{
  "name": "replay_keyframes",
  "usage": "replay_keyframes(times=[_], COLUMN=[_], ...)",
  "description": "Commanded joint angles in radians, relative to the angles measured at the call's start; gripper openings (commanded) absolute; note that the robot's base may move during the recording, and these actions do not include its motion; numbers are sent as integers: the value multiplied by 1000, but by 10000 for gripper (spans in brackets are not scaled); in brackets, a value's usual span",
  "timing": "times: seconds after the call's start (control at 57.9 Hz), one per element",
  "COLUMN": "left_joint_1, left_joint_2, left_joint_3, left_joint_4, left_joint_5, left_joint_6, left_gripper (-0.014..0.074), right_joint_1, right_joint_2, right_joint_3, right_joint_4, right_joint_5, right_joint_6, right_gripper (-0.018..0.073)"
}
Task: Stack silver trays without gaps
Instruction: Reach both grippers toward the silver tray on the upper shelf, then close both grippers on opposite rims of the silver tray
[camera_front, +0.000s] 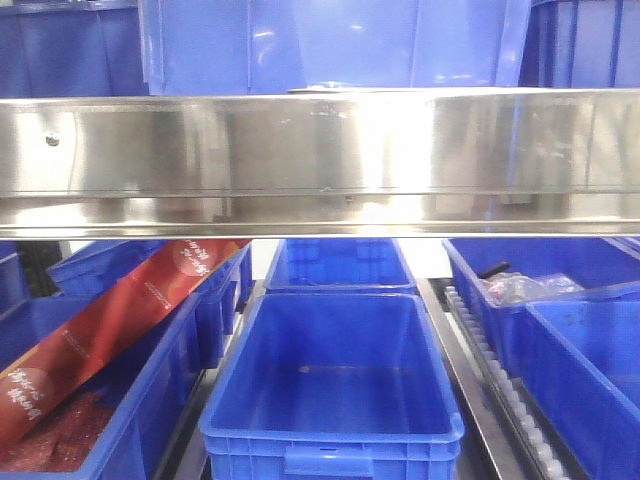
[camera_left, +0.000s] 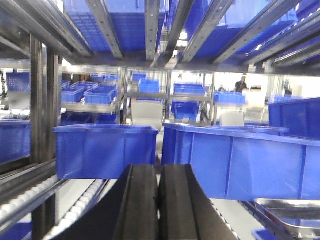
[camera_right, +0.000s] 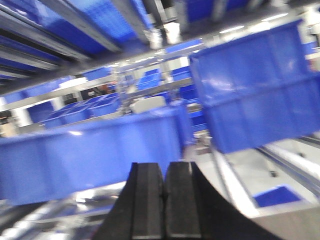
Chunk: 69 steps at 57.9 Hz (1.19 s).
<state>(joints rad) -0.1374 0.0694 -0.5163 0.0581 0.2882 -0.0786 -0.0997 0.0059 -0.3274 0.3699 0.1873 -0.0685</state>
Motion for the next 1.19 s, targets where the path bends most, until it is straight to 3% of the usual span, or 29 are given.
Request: replay_keyframes(times=[0.0, 0.173, 0.328, 0.518, 0.656, 0.829, 1.002, 1.175], left_joint_1=[1, 1, 1, 1, -14, -162, -334, -411], left_joint_2=[73, 269, 499, 779, 968, 1208, 1431, 1622], left_joint_3=[-122, -328, -519, -689, -793, -927, -1067, -1199], left_joint_4=[-6, -14, -105, -202, -252, -253, -193, -186], left_joint_5=[99, 275, 451, 587, 589, 585, 505, 491], left_joint_6=[36, 79, 131, 131, 131, 131, 131, 120], left_gripper=[-19, -19, -19, -19, -19, -14, 70, 183], right_joint_1=[1, 1, 1, 1, 1, 5, 50, 104], right_joint_2=[37, 217, 449, 713, 896, 1099, 1278, 1440], right_joint_3=[-118, -334, -536, -734, -837, -931, -1018, -1129], right_joint_4=[3, 2, 0, -7, -7, -7, -7, -7], right_joint_5=[157, 420, 635, 762, 784, 768, 689, 671], right_joint_6=[-2, -2, -2, -2, -4, -29, -40, -107], right_gripper=[-79, -79, -79, -79, -79, -79, -78, -62])
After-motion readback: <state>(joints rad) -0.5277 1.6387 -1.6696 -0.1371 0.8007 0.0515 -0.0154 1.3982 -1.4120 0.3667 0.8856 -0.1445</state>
